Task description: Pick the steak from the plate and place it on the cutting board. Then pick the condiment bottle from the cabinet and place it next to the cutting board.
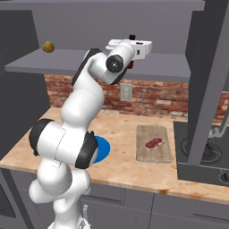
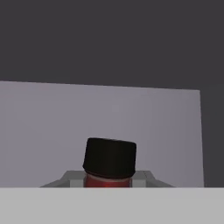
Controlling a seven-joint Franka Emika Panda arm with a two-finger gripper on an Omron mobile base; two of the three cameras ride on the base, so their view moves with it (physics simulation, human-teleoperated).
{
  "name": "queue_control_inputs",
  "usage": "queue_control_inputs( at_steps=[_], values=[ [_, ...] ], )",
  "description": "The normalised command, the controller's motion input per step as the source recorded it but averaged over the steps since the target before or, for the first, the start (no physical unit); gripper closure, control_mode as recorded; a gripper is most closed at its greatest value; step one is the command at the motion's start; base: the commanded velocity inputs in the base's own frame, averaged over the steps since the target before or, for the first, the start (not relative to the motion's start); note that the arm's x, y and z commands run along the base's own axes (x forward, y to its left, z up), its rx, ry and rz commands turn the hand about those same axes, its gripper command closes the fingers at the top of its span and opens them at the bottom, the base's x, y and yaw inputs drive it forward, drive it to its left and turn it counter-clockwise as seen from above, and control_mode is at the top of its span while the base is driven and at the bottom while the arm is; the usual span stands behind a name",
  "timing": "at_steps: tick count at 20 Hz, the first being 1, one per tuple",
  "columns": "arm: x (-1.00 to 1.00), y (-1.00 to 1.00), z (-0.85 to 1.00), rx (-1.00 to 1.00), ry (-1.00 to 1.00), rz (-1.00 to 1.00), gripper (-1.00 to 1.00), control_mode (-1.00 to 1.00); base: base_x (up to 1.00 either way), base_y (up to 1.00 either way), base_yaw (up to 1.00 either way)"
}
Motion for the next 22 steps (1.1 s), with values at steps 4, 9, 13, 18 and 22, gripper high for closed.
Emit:
queue_control_inputs(
  at_steps=[4, 9, 13, 18, 22],
  values=[
    [0.00, 0.04, 0.00, 0.00, 0.06, 0.00, 1.00, -1.00, 0.00, 0.00, 0.00],
    [0.00, 0.01, 0.00, 0.00, 0.05, 0.00, 1.00, -1.00, 0.00, 0.00, 0.00],
    [0.00, 0.11, -0.04, 0.00, 0.10, 0.00, 1.00, -1.00, 0.00, 0.00, 0.00],
    [-0.04, 0.18, -0.02, 0.00, 0.04, 0.02, 1.00, -1.00, 0.00, 0.00, 0.00],
    [-0.18, 0.16, -0.04, 0.00, 0.00, 0.02, 1.00, -1.00, 0.00, 0.00, 0.00]
  ],
)
